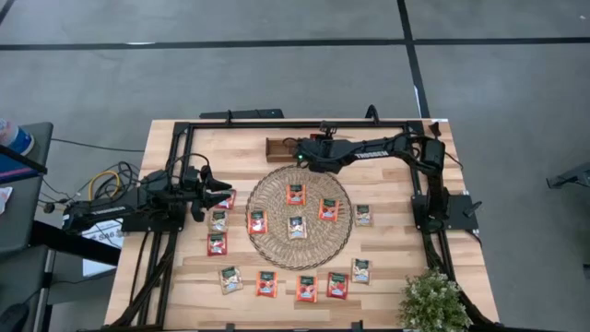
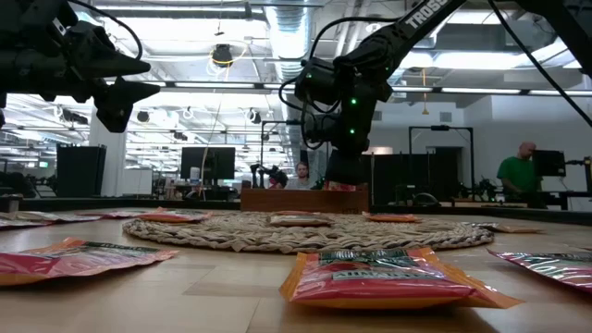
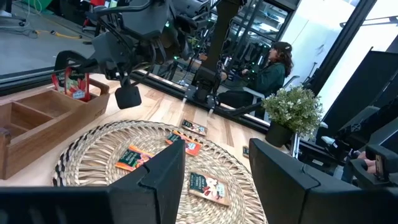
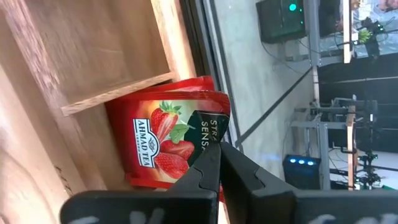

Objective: Pick & Place Tea
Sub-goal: Put the red tea bag into the right section of the wooden organizer

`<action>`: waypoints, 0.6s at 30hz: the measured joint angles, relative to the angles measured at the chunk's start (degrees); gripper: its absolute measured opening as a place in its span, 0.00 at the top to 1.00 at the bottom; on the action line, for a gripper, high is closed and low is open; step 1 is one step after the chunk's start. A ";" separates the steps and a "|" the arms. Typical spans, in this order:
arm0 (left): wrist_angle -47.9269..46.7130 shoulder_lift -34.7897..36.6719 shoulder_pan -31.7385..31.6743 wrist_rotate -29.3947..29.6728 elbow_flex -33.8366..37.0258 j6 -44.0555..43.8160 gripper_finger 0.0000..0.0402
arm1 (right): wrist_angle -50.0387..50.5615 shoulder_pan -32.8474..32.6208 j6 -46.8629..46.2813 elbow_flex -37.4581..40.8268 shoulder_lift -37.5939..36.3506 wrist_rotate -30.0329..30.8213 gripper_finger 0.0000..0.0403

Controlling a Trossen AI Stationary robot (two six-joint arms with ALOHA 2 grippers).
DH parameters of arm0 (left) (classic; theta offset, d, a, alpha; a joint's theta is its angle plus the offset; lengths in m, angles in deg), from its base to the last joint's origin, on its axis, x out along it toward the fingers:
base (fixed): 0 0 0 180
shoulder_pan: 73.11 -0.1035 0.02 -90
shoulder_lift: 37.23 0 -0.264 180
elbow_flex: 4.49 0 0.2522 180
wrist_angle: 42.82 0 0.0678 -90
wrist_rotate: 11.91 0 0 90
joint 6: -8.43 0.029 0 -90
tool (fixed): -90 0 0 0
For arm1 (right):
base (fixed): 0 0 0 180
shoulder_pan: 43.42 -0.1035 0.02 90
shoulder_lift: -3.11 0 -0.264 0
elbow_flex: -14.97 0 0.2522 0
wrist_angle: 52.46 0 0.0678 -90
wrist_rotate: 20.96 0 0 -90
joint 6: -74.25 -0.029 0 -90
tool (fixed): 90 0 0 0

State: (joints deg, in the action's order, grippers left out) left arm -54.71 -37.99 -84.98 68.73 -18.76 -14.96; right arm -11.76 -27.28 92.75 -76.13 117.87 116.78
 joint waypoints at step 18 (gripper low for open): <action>0.00 0.00 0.00 0.15 0.00 0.00 0.58 | 0.60 -0.32 2.22 0.00 -0.02 0.24 1.00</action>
State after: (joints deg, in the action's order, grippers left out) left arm -54.71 -38.00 -84.97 68.88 -18.76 -14.96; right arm -11.16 -27.60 94.97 -76.13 117.86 117.02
